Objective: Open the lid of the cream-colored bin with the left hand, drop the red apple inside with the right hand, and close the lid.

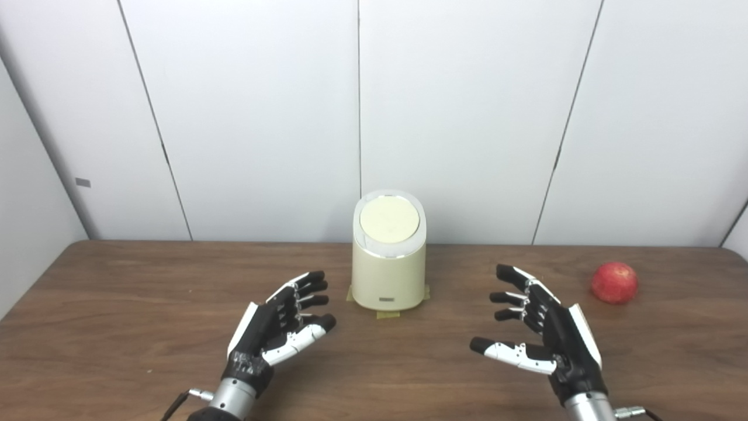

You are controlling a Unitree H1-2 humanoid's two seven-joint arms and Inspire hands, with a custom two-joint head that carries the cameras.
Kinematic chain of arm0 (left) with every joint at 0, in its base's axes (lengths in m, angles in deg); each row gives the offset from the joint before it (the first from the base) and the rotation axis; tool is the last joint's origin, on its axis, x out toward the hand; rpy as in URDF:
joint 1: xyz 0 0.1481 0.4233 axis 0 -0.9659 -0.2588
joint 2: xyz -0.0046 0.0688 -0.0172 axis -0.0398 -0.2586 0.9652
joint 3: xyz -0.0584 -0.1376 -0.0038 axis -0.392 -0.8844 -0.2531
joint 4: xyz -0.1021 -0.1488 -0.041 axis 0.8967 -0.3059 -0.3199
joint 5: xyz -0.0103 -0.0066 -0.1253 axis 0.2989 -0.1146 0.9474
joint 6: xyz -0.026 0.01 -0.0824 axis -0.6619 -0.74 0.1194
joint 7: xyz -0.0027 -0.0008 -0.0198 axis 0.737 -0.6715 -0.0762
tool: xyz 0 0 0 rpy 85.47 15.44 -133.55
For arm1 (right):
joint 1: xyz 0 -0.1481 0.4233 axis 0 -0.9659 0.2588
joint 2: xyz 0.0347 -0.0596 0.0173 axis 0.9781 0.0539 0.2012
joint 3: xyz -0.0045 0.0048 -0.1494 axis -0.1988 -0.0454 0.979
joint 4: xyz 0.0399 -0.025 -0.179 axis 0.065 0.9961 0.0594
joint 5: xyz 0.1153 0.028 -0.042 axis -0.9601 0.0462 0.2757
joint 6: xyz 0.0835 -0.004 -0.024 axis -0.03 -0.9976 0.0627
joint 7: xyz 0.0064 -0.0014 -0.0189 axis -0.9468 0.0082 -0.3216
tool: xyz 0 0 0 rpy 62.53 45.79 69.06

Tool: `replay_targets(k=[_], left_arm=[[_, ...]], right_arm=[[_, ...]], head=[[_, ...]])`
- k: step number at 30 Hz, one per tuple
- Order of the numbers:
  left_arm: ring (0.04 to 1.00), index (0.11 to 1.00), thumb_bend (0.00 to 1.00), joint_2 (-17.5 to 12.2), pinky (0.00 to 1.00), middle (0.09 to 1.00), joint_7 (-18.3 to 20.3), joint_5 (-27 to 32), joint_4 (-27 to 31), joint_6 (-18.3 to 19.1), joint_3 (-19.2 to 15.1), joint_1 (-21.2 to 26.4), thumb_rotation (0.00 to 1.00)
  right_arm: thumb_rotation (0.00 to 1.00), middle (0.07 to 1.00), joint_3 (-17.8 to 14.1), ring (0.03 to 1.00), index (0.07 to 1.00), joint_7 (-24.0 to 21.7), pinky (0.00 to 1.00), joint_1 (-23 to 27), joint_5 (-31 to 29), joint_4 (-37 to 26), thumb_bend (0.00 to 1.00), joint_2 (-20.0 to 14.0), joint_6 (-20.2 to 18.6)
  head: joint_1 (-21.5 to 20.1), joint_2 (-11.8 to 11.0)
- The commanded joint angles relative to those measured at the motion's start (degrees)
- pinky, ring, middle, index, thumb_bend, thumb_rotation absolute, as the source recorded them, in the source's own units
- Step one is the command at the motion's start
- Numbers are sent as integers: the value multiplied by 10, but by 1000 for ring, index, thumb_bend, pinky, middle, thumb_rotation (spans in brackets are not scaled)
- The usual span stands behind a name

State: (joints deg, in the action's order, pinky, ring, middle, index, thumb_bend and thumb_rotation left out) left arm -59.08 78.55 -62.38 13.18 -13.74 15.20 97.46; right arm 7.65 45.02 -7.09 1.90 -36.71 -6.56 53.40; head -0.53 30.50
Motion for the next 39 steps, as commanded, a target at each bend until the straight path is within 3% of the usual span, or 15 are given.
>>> replay_targets(k=[1,15,21,25,27,30,39], left_arm=[[794,846,772,-1,646,837,-2,4,11,-22,-1,25,315],[787,849,777,4,644,841,-15,-8,5,-35,-3,28,324],[905,937,760,26,765,942,-41,3,11,-42,-12,43,344],[944,949,751,32,825,961,-44,14,15,-37,-20,81,328],[987,984,768,29,922,991,-46,4,13,-33,-18,98,359],[999,999,800,27,983,1000,-51,-11,-1,-28,-14,131,366],[1000,1000,870,19,1000,1000,-69,-76,-52,20,8,224,363]], right_arm=[[185,842,-1,715,807,4,597,19,-2,-13,765,-1,21],[182,841,-2,713,809,5,597,22,-6,-6,764,1,23],[176,842,-2,711,811,5,594,27,-5,6,761,-1,31],[203,846,-1,713,815,6,593,28,-2,12,769,-2,37],[195,843,-1,713,811,7,593,30,-2,15,767,-2,40],[188,845,-3,715,811,5,594,31,-9,17,768,0,39],[199,845,0,710,815,9,589,35,-1,23,767,-1,44]], head=[[-1,-1],[-1,-9],[0,-15],[2,-18],[3,-19],[2,-21],[3,-21]])
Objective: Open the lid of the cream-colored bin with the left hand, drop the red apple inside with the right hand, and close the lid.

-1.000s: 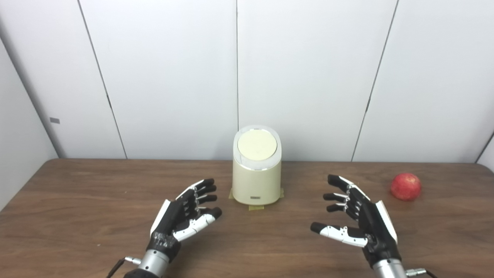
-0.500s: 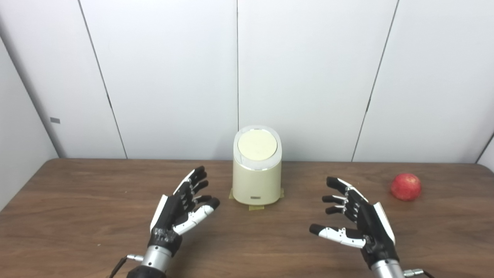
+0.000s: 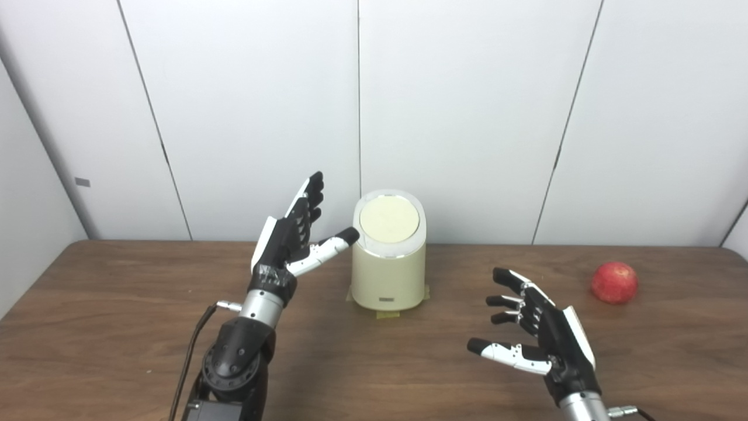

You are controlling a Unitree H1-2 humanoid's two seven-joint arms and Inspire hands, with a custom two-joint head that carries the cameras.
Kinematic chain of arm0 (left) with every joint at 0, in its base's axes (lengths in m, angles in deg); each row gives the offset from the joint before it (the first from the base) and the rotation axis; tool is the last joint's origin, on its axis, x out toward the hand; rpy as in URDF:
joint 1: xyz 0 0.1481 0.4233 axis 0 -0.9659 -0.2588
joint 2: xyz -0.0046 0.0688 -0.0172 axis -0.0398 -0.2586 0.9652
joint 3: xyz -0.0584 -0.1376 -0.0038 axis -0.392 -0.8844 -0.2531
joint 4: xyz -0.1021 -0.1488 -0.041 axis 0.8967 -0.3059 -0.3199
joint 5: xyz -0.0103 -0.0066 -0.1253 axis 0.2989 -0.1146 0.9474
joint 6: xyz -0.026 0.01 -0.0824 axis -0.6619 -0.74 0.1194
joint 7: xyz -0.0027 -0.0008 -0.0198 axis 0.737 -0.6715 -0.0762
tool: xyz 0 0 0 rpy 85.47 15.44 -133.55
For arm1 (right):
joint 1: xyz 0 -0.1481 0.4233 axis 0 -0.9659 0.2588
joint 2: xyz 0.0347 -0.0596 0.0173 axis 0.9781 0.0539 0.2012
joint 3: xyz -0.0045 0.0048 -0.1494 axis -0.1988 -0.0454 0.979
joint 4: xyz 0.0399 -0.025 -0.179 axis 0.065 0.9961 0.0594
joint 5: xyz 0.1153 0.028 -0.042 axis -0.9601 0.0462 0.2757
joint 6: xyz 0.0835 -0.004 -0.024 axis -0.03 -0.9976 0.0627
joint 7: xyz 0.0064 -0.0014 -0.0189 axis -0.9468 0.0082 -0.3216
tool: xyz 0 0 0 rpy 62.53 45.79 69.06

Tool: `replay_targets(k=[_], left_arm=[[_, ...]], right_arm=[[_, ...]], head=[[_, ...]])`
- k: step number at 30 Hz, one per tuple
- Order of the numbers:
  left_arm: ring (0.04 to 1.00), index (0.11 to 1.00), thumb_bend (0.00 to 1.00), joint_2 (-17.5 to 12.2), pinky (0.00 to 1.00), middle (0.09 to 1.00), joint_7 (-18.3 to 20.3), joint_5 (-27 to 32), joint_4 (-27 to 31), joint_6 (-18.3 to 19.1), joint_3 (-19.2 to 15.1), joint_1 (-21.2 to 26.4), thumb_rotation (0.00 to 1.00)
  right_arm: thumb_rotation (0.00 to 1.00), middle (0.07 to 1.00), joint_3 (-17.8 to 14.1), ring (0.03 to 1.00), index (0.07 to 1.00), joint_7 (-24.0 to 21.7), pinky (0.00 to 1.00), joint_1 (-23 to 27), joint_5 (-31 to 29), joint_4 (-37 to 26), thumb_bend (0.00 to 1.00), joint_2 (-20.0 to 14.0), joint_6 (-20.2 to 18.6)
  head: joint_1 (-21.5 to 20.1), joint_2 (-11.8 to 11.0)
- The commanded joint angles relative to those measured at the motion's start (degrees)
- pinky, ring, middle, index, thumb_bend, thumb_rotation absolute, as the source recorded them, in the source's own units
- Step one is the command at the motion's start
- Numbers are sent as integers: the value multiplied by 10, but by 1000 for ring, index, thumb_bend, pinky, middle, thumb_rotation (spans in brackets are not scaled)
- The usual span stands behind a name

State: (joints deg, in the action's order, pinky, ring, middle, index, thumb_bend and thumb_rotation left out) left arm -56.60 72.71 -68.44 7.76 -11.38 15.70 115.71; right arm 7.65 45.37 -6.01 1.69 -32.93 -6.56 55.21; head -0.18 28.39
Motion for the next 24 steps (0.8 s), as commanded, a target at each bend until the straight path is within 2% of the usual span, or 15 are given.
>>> replay_targets(k=[1,6,9,13,24], left_arm=[[1000,1000,870,-6,1000,1000,-13,-25,-5,3,8,51,365],[1000,1000,878,-4,1000,1000,-26,-56,-50,11,20,94,298],[1000,1000,898,-6,1000,1000,-36,-72,-80,15,25,118,291],[1000,1000,921,-10,1000,1000,-45,-88,-121,5,31,145,243],[1000,1000,883,-18,976,1000,-72,-139,-182,-6,59,182,169]], right_arm=[[199,845,0,710,815,6,589,24,2,-15,767,0,25],[200,847,2,710,812,5,598,24,0,-16,763,1,26],[203,847,2,710,813,6,593,24,1,-17,761,1,23],[209,847,4,707,813,6,594,26,5,-18,757,1,22],[209,847,8,703,811,9,588,23,13,-27,761,7,17]], head=[[-1,0],[-2,0],[-2,0],[-3,0],[-10,2]])
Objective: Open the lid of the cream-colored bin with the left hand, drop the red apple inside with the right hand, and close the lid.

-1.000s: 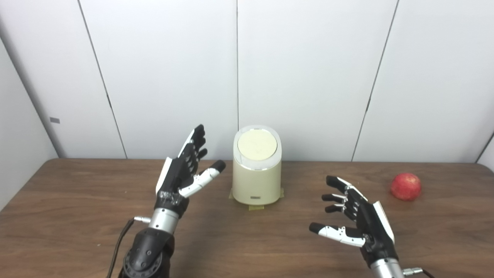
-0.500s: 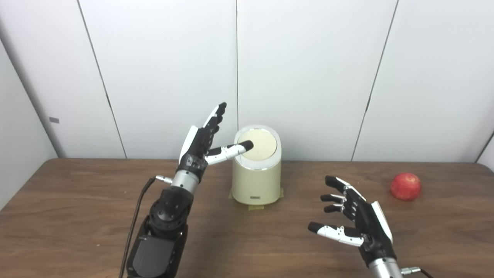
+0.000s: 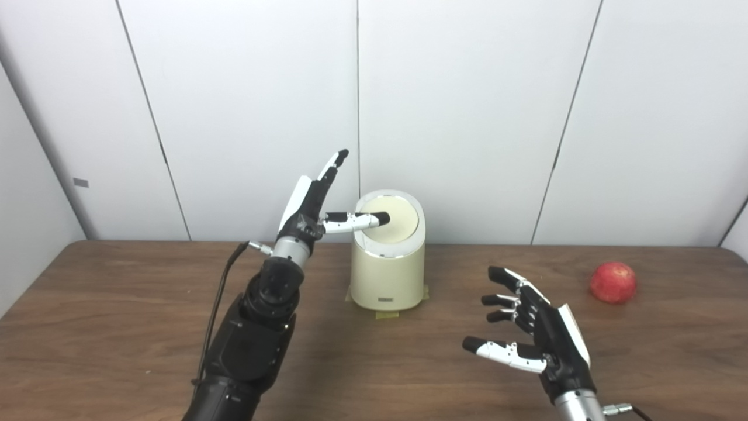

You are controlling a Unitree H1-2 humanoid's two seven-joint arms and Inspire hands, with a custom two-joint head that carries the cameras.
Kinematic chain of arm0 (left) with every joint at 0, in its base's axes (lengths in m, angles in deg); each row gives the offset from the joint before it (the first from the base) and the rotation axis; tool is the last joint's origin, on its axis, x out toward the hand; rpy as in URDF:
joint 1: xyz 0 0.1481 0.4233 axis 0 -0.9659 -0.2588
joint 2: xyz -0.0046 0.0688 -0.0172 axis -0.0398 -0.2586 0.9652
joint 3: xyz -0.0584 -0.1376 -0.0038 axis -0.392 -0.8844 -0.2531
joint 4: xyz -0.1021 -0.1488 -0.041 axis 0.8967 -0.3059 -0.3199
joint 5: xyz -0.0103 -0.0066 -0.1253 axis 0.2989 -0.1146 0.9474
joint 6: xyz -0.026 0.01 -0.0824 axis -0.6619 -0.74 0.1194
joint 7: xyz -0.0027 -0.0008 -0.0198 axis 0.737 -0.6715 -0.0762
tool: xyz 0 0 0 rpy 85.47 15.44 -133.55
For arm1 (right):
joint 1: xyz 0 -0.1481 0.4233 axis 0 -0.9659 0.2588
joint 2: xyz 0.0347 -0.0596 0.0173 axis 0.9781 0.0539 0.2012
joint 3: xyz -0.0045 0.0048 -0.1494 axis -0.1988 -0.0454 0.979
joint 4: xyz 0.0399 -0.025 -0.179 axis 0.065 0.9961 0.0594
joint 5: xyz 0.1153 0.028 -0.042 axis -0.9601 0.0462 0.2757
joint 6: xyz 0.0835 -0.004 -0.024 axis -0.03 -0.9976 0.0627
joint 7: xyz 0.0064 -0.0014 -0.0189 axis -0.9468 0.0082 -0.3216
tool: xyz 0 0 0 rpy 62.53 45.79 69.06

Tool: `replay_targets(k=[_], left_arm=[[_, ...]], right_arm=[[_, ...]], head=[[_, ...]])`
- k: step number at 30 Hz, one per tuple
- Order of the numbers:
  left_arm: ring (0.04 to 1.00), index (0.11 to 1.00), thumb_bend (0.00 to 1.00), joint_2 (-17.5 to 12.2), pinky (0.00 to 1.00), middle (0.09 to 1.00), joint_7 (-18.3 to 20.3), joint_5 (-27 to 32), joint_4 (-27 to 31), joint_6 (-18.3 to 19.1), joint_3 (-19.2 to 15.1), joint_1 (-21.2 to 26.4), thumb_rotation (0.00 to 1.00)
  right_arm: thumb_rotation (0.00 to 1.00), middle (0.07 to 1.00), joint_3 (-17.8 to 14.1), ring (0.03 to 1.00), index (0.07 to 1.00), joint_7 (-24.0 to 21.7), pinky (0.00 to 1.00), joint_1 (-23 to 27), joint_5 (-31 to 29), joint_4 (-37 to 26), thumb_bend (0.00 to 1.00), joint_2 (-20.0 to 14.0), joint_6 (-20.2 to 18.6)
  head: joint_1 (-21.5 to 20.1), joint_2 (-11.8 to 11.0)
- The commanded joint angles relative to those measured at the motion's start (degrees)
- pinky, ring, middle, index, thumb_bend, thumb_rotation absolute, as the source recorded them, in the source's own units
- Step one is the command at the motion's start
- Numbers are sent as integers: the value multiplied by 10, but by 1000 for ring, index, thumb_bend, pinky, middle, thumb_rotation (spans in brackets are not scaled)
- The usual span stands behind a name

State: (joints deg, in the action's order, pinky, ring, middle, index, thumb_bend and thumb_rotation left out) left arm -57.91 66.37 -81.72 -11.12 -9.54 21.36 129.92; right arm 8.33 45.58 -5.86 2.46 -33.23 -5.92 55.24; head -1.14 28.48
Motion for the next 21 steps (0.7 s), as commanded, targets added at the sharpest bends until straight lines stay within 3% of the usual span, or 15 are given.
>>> replay_targets(k=[1,11,14,18,21], left_arm=[[1000,1000,876,-6,973,1000,-9,-10,1,-27,5,42,165],[1000,1000,839,-7,933,1000,-36,-53,-43,-51,32,56,111],[1000,1000,852,-11,990,1000,-49,-105,-40,-36,65,55,111],[1000,1000,862,-16,998,1000,-78,-183,-35,-12,111,51,132],[1000,1000,828,-19,992,1000,-95,-217,-36,-6,130,50,94]], right_arm=[[209,846,1,702,810,7,586,21,7,-25,760,0,17],[208,841,0,698,803,5,586,20,4,-31,757,4,16],[209,839,1,695,800,6,581,19,8,-35,753,5,13],[207,840,2,693,799,4,573,19,7,-36,747,5,13],[201,837,2,688,794,5,567,19,7,-36,748,6,15]], head=[[-2,1],[-6,5],[-8,6],[-8,6],[-9,7]])
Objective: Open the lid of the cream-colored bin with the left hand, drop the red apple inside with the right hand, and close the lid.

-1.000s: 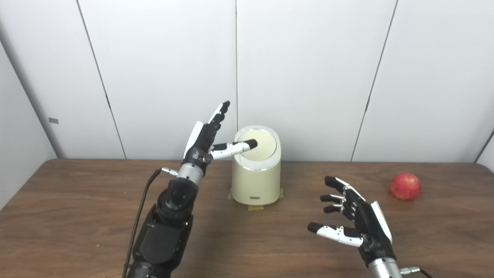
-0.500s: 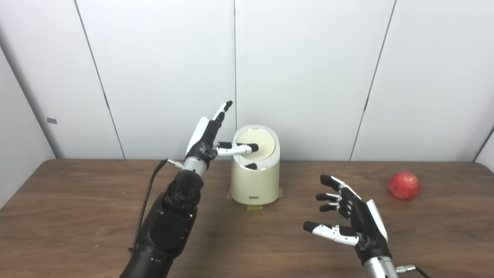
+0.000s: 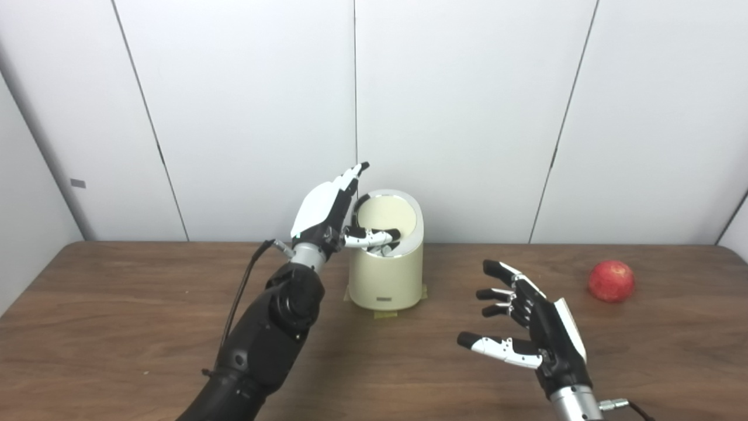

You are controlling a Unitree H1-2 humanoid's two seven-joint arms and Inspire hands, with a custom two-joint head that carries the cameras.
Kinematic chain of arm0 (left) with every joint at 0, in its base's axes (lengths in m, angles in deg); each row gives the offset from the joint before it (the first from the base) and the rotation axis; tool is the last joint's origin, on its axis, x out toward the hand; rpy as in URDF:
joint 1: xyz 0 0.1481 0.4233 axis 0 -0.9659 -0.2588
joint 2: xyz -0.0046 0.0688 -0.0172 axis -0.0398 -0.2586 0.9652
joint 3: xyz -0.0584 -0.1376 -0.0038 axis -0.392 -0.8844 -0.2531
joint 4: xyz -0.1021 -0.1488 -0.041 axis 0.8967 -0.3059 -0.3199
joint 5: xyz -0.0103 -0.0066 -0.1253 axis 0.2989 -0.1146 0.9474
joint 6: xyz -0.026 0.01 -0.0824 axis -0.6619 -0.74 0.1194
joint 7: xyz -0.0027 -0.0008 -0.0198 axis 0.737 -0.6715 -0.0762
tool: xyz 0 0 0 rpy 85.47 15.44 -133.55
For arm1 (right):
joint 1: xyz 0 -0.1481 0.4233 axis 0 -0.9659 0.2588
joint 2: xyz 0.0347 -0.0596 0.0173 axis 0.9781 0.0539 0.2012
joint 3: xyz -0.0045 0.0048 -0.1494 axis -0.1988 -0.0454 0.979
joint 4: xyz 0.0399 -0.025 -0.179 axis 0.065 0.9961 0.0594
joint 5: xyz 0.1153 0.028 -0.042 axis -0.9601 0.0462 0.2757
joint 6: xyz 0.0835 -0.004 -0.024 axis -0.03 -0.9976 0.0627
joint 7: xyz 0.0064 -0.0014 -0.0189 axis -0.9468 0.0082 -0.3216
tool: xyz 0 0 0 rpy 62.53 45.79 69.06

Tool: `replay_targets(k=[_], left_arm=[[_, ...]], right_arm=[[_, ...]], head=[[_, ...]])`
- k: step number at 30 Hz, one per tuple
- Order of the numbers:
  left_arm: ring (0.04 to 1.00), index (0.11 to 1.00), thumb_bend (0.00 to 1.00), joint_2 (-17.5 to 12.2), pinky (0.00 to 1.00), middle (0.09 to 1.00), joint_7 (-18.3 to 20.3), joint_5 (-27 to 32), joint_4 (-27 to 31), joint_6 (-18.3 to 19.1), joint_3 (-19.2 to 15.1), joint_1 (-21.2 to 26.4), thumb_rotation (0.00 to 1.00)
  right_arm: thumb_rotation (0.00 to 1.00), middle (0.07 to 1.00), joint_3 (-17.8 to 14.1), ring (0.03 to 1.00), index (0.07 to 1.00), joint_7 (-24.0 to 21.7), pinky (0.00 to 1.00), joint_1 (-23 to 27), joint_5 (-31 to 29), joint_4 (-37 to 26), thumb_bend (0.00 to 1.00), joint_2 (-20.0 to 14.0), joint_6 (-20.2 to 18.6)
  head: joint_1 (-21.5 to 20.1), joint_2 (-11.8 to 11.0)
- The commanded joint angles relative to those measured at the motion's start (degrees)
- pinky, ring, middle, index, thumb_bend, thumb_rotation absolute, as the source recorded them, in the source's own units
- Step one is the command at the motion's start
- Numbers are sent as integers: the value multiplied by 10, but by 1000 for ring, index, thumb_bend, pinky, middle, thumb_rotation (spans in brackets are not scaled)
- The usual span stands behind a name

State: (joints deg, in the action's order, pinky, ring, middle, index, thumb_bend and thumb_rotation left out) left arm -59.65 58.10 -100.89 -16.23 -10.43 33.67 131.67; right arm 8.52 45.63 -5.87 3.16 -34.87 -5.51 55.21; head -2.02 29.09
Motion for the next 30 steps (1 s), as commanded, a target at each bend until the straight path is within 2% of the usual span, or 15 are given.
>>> replay_targets(k=[1,4,7,10,13,16,19,30], left_arm=[[1000,1000,819,-4,991,1000,-22,-39,13,1,15,33,81],[1000,1000,798,-10,958,1000,-41,-78,10,7,36,34,31],[1000,1000,788,-17,976,1000,-37,-113,18,29,55,35,3],[994,1000,828,-26,931,1000,-33,-155,25,59,76,35,0],[996,1000,837,-37,917,1000,-2,-188,44,88,96,34,0],[1000,1000,842,-48,956,1000,40,-206,72,111,107,32,0],[1000,1000,840,-55,961,1000,64,-214,93,121,110,28,0],[985,1000,832,-67,884,1000,50,-216,88,118,87,30,0]], right_arm=[[200,836,0,688,793,4,565,19,-2,-20,749,2,15],[199,837,-1,691,791,3,568,18,-4,-21,750,2,14],[202,836,-1,690,789,3,573,18,-4,-22,751,2,12],[201,835,-1,690,789,2,570,17,-5,-23,748,1,12],[195,834,-2,687,789,3,569,17,-4,-24,750,0,9],[193,834,-1,684,790,2,565,16,-1,-23,744,-2,13],[188,832,-2,682,790,2,566,16,-4,-21,745,-2,14],[170,830,-1,672,793,0,554,16,-3,-17,737,-5,14]], head=[[0,1],[0,1],[1,2],[1,2],[2,3],[6,4],[8,4],[11,4]])
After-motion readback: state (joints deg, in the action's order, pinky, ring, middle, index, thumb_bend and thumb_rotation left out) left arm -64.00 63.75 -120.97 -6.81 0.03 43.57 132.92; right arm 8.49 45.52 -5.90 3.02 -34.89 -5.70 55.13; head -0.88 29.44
